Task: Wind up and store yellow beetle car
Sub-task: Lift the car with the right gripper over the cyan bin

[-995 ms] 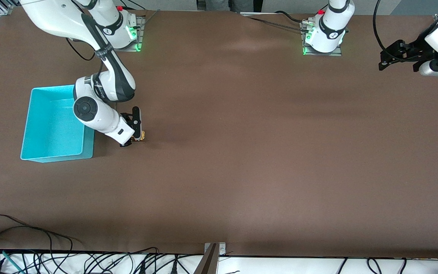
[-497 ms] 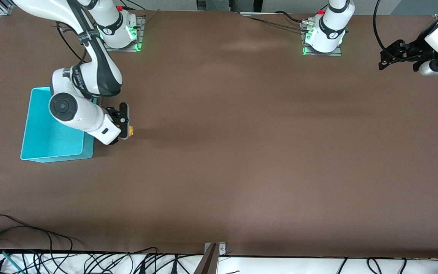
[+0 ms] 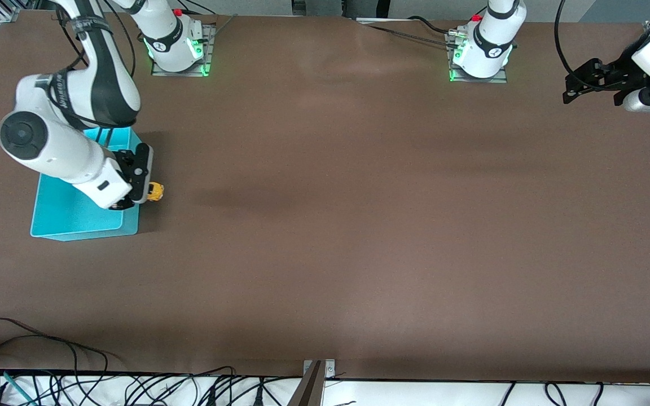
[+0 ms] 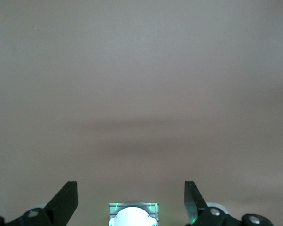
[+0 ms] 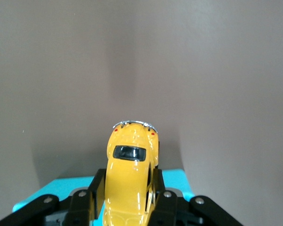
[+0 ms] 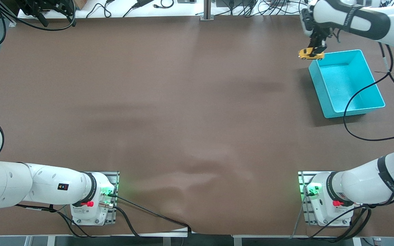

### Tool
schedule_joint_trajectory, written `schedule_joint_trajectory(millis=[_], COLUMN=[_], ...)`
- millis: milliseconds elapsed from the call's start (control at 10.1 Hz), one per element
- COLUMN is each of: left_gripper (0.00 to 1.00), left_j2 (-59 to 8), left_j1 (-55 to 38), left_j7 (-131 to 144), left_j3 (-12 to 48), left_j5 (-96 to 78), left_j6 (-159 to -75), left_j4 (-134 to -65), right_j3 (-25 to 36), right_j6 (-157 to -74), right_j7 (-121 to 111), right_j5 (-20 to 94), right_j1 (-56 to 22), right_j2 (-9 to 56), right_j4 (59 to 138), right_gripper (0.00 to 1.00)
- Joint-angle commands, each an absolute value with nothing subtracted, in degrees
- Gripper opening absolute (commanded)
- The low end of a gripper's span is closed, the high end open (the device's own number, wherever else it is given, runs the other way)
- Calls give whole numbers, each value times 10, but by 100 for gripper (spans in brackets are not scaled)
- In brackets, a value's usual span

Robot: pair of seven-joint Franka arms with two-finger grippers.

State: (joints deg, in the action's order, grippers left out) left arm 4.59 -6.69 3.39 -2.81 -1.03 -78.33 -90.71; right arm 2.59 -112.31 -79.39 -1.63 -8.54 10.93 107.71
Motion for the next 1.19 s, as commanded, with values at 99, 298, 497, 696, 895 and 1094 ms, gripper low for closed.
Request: schedule_joint_trajectory(millis=[99,298,497,696,895,1094], left_gripper=[100,100,100,100,100,100], left_j2=[35,35,33,33,33,33], left_j1=[-65,-63,-62,-63,-64,-62], left_j7=[39,38,38,38,39,37], left_j3=[-29,-29,-29,-29,-29,-29], left_j5=[-22,-22,-22,-22,-26,-32], left_j6=[-770,-770,-770,-770,-769,-770], left_j4=[-883,-877,-870,-869,-869,-869], right_j3=[96,140,170,185,203,223], right_j6=[-1100,-1109,-1132,-1173,-1211,-1252], right_j7=[-837,-862,-881,-905,-934,-954], right_j5=[-11,-11,-11,-11,-11,-11], right_j1=[-87,-87,-87,-87,-87,-87], right_j2=[91,94,94,94,96,97], right_j4=[1085,1094,1128,1171,1209,1246], right_gripper=[0,0,0,0,0,0])
